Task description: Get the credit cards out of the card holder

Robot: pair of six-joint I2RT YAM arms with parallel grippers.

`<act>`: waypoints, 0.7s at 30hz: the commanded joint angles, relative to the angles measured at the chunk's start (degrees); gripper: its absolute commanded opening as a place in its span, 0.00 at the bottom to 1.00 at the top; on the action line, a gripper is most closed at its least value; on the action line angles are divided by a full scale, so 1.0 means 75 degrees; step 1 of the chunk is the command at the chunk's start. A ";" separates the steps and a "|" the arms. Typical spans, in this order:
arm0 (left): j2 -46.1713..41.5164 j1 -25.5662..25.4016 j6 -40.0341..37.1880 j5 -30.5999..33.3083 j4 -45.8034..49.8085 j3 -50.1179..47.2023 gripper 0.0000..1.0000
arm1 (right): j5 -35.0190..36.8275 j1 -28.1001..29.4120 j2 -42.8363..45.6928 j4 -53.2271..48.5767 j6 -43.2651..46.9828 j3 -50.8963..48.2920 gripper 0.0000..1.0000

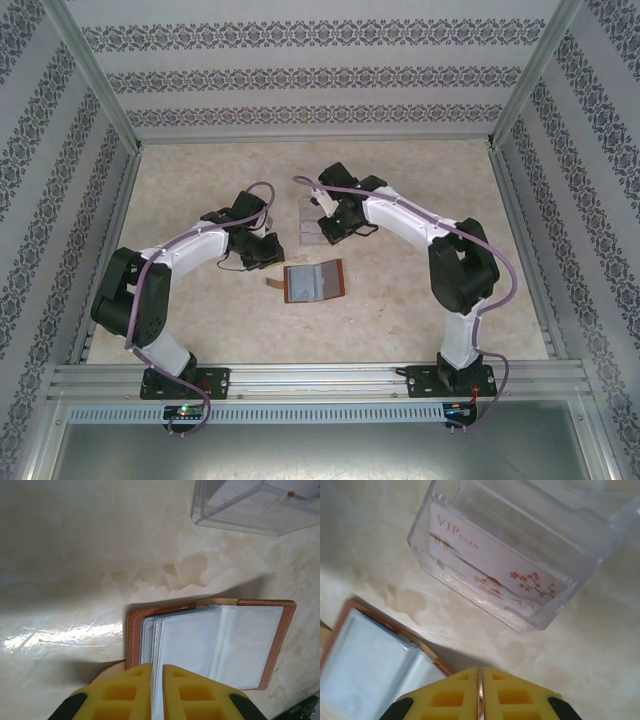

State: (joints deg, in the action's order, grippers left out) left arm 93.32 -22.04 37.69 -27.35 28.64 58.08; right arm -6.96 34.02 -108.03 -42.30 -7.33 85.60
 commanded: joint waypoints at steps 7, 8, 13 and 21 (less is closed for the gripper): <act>0.0275 -0.0213 0.0006 -0.0284 -0.0262 0.0141 0.12 | -0.1399 0.0165 0.1149 0.1491 -0.3919 -0.1448 0.11; 0.0303 -0.0241 0.0016 -0.0290 -0.0288 0.0128 0.12 | -0.1469 0.0199 0.1240 0.1639 -0.4058 -0.1572 0.12; 0.0464 -0.0312 0.0077 -0.0345 -0.0363 0.0062 0.10 | -0.1602 0.0357 0.1334 0.1841 -0.4476 -0.1781 0.13; 0.0617 -0.0451 0.0235 -0.0440 -0.0607 -0.0202 0.06 | -0.1685 0.0493 0.1202 0.1957 -0.4860 -0.1948 0.13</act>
State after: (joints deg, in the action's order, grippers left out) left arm 97.10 -24.29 38.24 -29.58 26.15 57.71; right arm -18.57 37.30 -99.90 -28.95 -40.71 72.36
